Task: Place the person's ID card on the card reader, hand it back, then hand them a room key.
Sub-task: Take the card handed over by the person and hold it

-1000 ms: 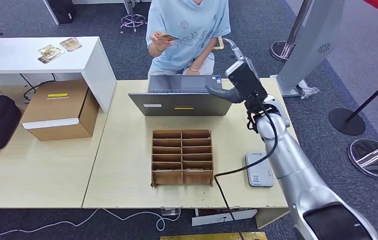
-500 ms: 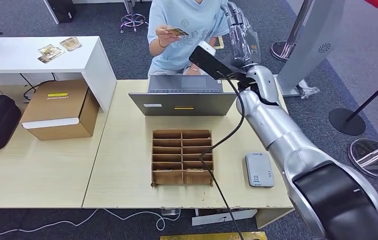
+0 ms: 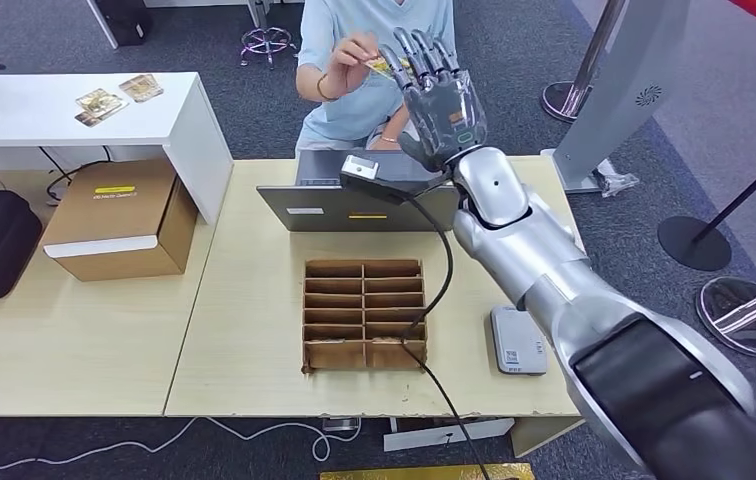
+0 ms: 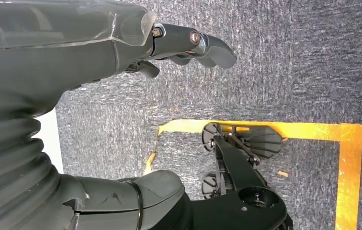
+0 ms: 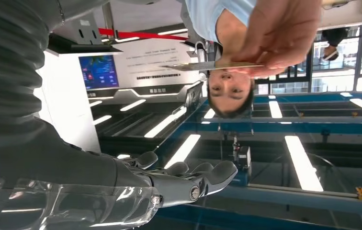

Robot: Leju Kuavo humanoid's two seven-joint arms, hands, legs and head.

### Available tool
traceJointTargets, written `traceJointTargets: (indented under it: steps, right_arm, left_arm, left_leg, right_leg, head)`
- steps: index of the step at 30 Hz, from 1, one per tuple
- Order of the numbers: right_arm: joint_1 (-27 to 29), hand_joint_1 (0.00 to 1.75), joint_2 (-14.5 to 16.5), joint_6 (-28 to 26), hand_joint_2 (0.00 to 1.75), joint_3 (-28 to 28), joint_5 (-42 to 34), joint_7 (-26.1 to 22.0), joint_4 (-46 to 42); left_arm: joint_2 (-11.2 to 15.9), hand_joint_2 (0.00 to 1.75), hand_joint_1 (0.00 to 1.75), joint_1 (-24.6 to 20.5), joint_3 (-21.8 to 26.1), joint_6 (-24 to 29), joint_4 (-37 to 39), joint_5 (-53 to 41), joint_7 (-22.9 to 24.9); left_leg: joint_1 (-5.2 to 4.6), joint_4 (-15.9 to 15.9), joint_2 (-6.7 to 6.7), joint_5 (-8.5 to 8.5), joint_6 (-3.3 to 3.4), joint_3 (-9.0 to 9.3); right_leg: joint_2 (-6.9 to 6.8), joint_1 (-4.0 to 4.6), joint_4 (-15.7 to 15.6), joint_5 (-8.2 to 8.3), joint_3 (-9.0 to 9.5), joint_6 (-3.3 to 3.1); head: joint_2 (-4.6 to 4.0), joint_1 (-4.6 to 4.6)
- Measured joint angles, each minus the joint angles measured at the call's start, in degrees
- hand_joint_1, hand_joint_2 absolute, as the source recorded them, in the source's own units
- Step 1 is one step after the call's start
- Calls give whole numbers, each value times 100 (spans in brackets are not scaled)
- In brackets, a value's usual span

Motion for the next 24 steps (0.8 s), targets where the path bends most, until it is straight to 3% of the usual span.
traceJointTargets:
  steps: [12,14,16,19,24]
  right_arm:
    - [-10,0,275,134,175,102,288,56,172]
    - [-10,72,291,134,175,102,306,51,178]
    - [-10,156,299,134,175,100,309,28,181]
    - [-10,175,309,128,175,84,317,-7,183]
    - [-10,175,312,120,175,10,339,-45,196]
  left_arm:
    - [9,175,0,1,2,48,0,40,8]
    - [9,175,0,1,2,53,0,41,14]
    - [9,175,0,2,2,60,0,41,30]
    - [9,175,0,2,7,76,0,45,73]
    - [7,175,0,2,18,85,0,46,86]
  left_leg:
    - [0,0,0,0,0,0]
    - [0,0,0,0,0,0]
    - [0,0,-1,0,0,0]
    - [0,0,0,0,0,0]
    - [0,0,-1,0,0,0]
  right_leg:
    - [0,0,0,0,0,0]
    - [0,0,0,0,0,0]
    - [0,0,-1,0,0,0]
    - [0,0,0,0,-1,0]
    - [0,0,0,0,-1,0]
  head:
    - [0,-1]
    - [0,-1]
    - [0,0]
    - [0,-1]
    - [0,-1]
